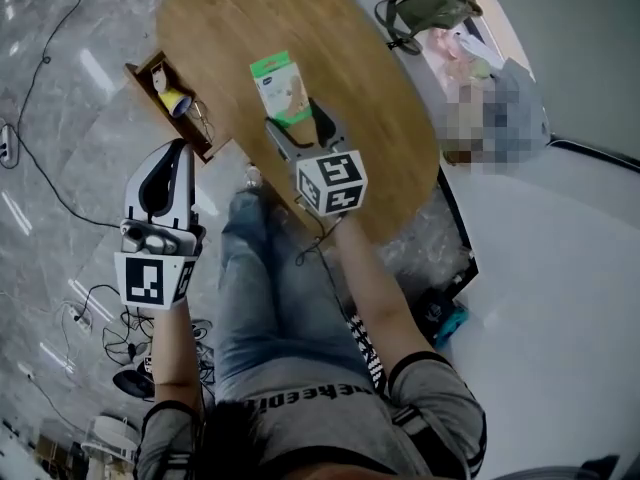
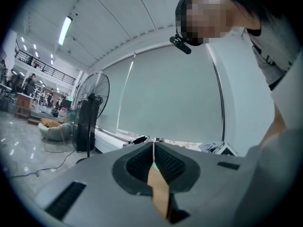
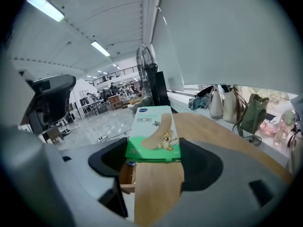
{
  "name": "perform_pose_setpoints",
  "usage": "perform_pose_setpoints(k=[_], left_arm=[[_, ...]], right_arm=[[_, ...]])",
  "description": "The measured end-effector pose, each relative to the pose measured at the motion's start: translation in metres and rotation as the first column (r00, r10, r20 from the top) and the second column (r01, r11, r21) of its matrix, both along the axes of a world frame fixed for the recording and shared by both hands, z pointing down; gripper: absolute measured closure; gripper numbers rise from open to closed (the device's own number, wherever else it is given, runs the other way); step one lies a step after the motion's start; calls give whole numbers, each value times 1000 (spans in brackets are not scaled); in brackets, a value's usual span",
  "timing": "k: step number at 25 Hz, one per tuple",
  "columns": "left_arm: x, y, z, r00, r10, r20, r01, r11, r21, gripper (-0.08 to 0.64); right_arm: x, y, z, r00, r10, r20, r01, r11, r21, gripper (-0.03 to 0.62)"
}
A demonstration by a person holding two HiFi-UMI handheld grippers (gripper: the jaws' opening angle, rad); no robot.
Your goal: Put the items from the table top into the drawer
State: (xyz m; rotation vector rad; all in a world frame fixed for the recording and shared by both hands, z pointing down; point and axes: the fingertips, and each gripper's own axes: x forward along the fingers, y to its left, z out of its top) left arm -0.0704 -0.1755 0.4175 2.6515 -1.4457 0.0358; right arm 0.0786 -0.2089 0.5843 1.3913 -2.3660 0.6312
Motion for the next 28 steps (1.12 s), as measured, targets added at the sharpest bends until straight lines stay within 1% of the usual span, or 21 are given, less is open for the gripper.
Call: perform_pose_setpoints(k=[2,5,9,10,12,13,17,20,24,28], left_arm=[[-16,3,-11,999,-46,-21,47,999,25,548],[-34,15,-3,998,-58,5,58,998,10,548],[-54,11,-18,995,-95,-37,96,994,50,548],[-60,11,-15,995,-97,-31,99,994,46,548],[-72,14,-1,996,-89,5,89,996,19,548],[-77,14,4,996,-86,11,86,996,12,548],[-99,4,14,997,-80,2,80,997,-8,548],[-120,-5,24,998,-70,0,70,997,-24,548],[-146,-15,42,999,-50,12,51,997,-52,548],[-163,-25,56,1000,-24,18,25,998,-63,548]], right_arm=[[-19,4,1,1000,-30,0,30,1000,-4,249],[-41,7,6,998,-68,3,68,998,-15,249],[-76,8,15,992,-130,0,130,991,-36,249],[-86,8,19,989,-145,-3,144,989,-44,249],[-103,7,30,986,-169,-7,168,984,-65,249],[-111,7,38,984,-179,-9,178,981,-76,249],[-143,5,70,977,-210,-24,205,971,-124,249],[-164,4,97,977,-212,-33,204,965,-167,249],[-186,7,126,975,-216,-49,200,954,-222,249],[-202,9,154,973,-221,-68,195,943,-268,249]])
